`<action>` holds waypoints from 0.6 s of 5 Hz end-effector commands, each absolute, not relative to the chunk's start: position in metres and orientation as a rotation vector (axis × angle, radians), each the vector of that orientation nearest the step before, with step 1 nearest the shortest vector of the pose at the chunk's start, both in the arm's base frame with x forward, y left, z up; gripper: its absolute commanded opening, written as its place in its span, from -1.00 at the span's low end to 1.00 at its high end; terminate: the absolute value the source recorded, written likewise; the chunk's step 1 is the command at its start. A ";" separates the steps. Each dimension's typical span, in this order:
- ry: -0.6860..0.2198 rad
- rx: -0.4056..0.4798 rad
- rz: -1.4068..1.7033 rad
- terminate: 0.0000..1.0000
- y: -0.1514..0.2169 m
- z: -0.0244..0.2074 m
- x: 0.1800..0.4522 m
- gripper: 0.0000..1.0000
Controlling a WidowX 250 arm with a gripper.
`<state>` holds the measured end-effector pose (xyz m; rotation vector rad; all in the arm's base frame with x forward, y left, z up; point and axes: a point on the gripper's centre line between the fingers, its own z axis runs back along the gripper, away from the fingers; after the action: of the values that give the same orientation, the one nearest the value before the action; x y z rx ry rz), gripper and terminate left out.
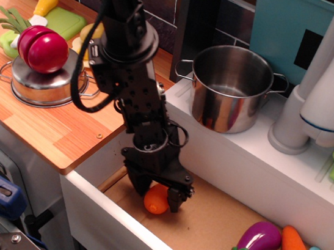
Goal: Put carrot in pot or pan
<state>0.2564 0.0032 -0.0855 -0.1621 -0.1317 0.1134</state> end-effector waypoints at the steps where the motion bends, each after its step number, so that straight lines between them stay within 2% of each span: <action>1: -0.181 -0.135 0.103 -1.00 -0.011 -0.087 0.259 -1.00; 2: -0.163 -0.133 0.084 -1.00 -0.006 -0.073 0.260 -1.00; 3: -0.130 -0.073 0.077 -1.00 -0.001 -0.043 0.252 -1.00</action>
<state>0.2398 0.0011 -0.0331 -0.0375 -0.0500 0.0791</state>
